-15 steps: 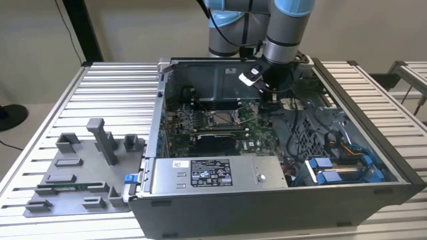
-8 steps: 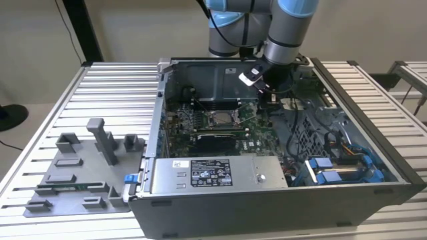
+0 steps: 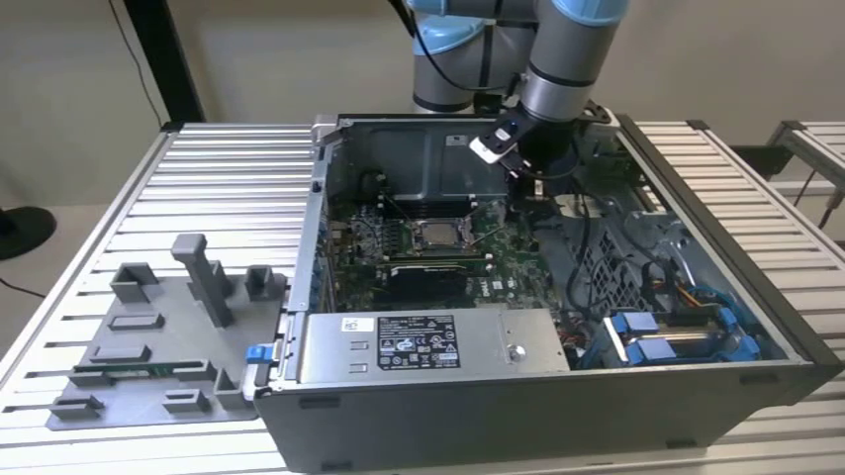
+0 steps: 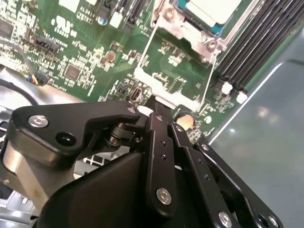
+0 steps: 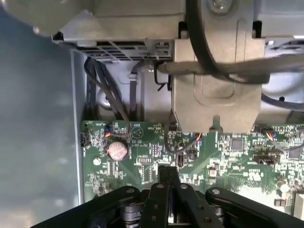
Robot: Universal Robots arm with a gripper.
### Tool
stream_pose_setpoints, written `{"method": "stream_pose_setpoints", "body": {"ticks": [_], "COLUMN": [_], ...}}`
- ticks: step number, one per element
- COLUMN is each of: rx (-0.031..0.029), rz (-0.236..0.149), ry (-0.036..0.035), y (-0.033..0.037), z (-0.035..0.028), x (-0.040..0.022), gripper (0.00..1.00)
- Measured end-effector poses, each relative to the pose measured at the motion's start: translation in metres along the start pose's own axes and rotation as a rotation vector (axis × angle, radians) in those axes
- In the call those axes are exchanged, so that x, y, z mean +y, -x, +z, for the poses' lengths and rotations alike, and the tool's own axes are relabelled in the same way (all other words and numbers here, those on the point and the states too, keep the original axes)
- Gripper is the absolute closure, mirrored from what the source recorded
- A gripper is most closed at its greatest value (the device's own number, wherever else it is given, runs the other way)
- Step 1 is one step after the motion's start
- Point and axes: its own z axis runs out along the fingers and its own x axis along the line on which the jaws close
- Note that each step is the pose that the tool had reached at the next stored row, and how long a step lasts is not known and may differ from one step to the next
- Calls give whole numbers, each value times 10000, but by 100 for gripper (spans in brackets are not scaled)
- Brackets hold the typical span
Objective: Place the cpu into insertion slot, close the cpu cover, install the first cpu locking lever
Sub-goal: 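Close the cpu cover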
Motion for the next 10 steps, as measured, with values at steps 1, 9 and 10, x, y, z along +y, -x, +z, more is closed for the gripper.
{"method": "stream_pose_setpoints", "body": {"ticks": [1, 9, 10], "rx": [-1, 10, 10], "rz": [1, 1, -1], "ry": [-11, -25, -20], "y": [0, 3, 3], "z": [-6, -17, -16], "x": [-18, -229, -258], "gripper": [100, 100, 100]}}
